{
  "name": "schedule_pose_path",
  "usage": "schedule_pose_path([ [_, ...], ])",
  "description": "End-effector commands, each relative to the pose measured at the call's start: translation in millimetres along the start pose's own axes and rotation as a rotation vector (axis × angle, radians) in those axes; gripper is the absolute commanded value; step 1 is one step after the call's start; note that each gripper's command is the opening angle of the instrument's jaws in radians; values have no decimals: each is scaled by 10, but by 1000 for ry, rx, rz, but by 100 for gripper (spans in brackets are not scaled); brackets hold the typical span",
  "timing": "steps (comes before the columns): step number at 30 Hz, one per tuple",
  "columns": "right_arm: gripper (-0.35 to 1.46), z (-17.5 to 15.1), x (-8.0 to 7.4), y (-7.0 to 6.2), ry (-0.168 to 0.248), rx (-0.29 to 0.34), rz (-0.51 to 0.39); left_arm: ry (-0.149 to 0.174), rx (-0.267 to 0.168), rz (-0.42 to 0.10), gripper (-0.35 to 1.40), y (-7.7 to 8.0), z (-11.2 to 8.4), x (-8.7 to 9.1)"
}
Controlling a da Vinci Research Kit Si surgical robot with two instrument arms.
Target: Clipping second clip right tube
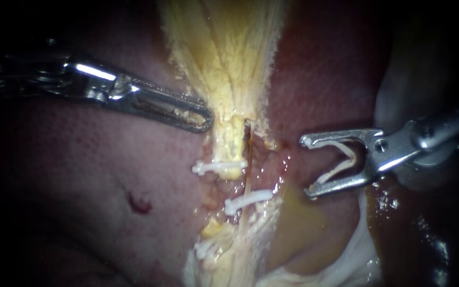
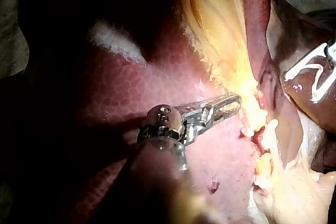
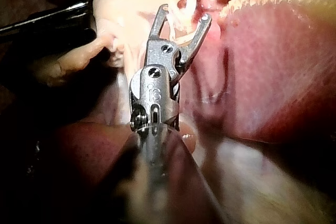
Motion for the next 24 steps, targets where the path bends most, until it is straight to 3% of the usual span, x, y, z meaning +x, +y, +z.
schedule_pose_path([
  [1,50,0,0,0,0,0,0,0,1,0,-35,0,-1,0],
  [5,50,0,-1,1,0,0,0,3,6,-31,-35,-1,-9,-4],
  [9,50,-1,-1,1,0,0,0,8,12,-43,-35,-5,-31,-17],
  [16,50,-1,-1,1,0,0,0,-40,13,-60,-35,-12,-87,-38],
  [20,50,-1,-1,1,0,0,0,-43,8,-60,-35,-10,-97,-35],
  [24,50,3,-1,1,8,-3,0,-44,6,-59,-35,-9,-95,-32],
])
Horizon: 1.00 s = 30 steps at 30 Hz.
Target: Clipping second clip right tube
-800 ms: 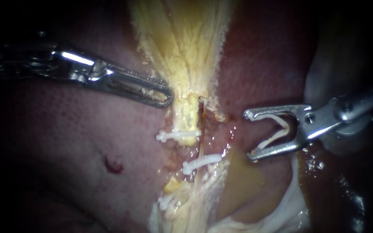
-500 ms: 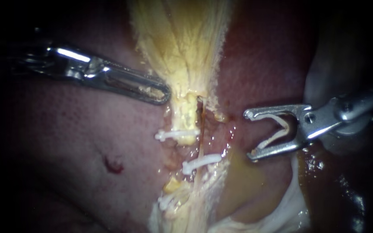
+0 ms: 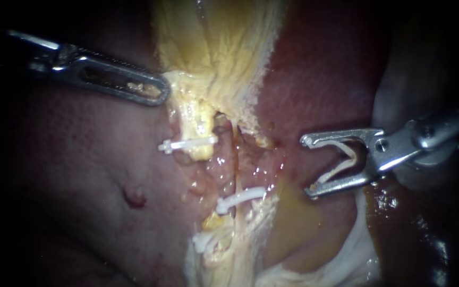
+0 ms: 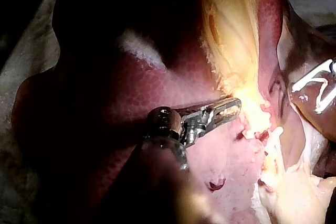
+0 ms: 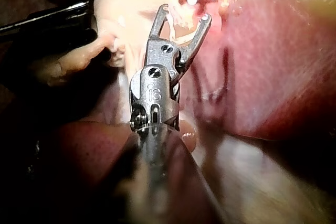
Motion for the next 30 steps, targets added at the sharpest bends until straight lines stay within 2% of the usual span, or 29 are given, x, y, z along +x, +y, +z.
schedule_pose_path([
  [1,50,3,0,0,6,0,-1,0,-2,1,-35,1,3,1],
  [5,50,17,0,-2,29,17,13,-1,-3,2,-35,1,4,2],
  [14,49,65,-9,-1,46,72,149,-2,-5,3,-35,1,7,5],
  [17,48,78,-17,0,48,88,197,-3,-8,3,-35,1,7,5],
  [22,49,96,-32,10,60,98,295,-4,-8,3,-35,1,7,5],
  [30,49,114,-58,25,70,97,361,-4,-8,3,-35,1,7,5],
])
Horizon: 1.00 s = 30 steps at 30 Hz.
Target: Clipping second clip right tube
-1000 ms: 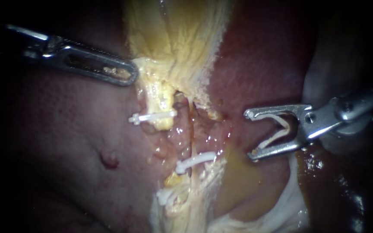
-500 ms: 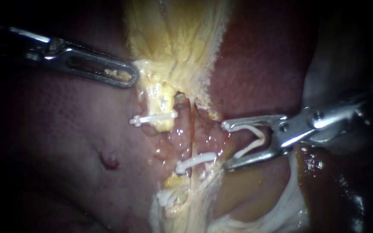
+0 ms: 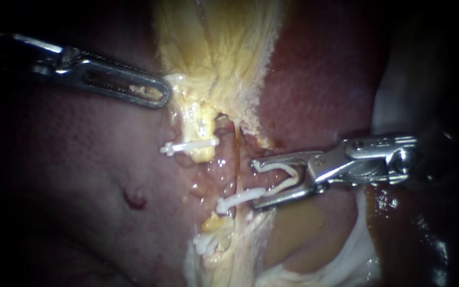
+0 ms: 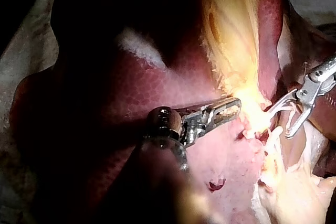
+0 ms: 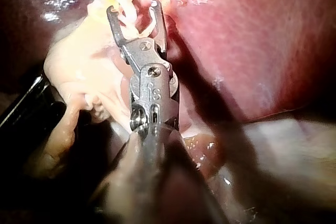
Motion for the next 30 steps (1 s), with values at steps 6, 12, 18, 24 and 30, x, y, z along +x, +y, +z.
schedule_pose_path([
  [6,49,14,-4,6,40,36,39,0,0,-6,-35,0,0,0],
  [12,50,34,1,9,103,102,85,0,-1,-6,-35,0,0,0],
  [18,50,54,2,6,138,155,111,0,-1,-6,-35,0,1,0],
  [24,50,59,5,-1,162,193,126,-1,-2,-6,-35,0,2,0],
  [30,50,54,9,-9,177,216,130,1,1,-6,-35,0,1,0],
])
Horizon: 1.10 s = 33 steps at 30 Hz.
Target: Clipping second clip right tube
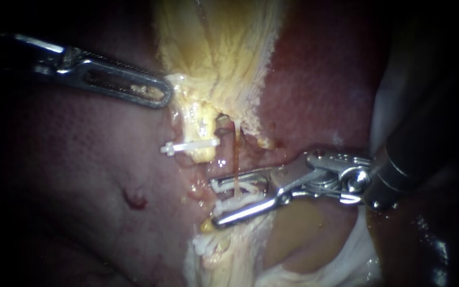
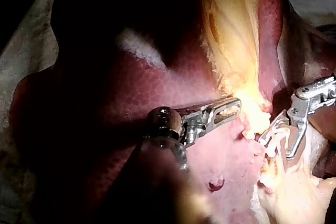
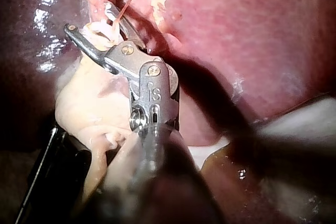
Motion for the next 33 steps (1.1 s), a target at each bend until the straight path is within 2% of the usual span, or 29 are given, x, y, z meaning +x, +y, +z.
schedule_pose_path([
  [1,50,-1,1,-2,2,8,2,0,1,1,-35,0,0,0],
  [8,49,2,6,-17,32,72,9,0,1,1,-35,0,0,0],
  [13,49,6,15,-34,48,120,5,0,1,1,-35,1,-1,0],
  [16,49,8,20,-40,54,139,10,0,2,1,-35,1,0,0],
  [24,45,3,19,-34,57,134,28,1,1,-5,-35,1,0,0],
  [33,20,-12,14,-29,57,133,34,0,1,-4,-35,3,1,1],
])
